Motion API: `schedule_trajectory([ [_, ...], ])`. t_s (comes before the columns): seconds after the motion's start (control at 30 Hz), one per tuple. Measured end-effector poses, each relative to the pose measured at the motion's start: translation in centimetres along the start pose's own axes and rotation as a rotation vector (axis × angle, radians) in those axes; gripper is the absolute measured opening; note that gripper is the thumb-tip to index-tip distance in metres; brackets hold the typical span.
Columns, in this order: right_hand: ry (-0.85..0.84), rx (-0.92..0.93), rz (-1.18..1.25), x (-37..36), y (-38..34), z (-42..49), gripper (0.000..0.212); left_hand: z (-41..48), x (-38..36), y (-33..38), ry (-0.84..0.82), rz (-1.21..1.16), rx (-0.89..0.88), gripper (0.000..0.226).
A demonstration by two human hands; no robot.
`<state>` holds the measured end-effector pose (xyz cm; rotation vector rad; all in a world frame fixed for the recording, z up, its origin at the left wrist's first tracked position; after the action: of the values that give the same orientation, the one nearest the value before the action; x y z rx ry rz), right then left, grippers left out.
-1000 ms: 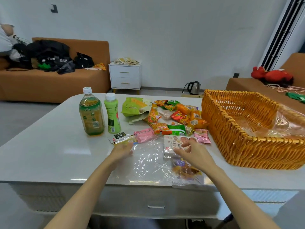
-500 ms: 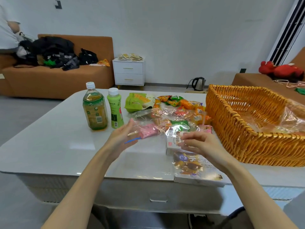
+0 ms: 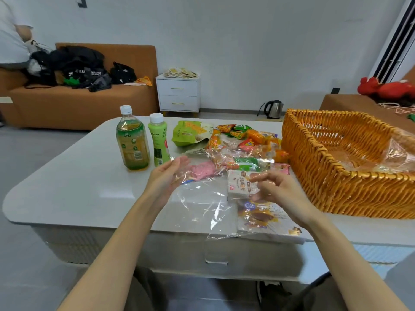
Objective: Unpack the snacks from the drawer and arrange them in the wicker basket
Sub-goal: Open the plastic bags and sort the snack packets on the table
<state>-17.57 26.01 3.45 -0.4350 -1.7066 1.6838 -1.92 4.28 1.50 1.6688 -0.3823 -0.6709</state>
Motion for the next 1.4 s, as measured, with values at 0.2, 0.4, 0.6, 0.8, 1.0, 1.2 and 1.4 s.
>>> schedule_trajectory([
  [0.2,0.019,0.060,-0.014,-0.4,-0.4,-0.3,0.019,-0.1,-0.2,-0.2,0.124,-0.095,0.013,0.021],
  [0.4,0.008,0.072,0.020,-1.2,-0.3,-0.3,0.024,0.2,1.0,-0.1,0.357,0.272,-0.306,0.025],
  [0.6,0.006,0.057,0.061,-1.5,-0.3,-0.4,0.023,-0.6,0.9,0.1,0.467,0.201,-0.255,0.024],
  [0.8,0.028,0.050,0.018,-1.8,-0.4,-0.4,0.027,-1.2,1.3,0.9,0.505,0.066,-0.343,0.023],
  [1.0,0.080,-0.034,0.231,-1.5,-0.2,-0.5,0.025,-0.8,1.1,0.3,0.295,0.180,-0.119,0.032],
  [1.2,-0.030,-0.100,0.325,-1.6,-0.5,-0.9,0.022,-0.7,1.4,-0.2,0.268,0.026,-0.038,0.022],
  [1.4,-0.309,-0.275,0.717,-3.4,-0.8,-1.4,0.055,-1.1,0.8,-0.2,0.110,-0.022,-0.001,0.024],
])
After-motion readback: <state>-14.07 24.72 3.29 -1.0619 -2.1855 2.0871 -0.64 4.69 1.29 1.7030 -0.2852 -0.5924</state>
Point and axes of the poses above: each hand's wrist, its own z-axis towards the middle knuckle, its own x-axis out of the back of the hand, y = z × x, the point moved 5 cm from there along z, towards the middle knuckle, and after that the axes turned 2 degrees about y, right-handed, at the moved point
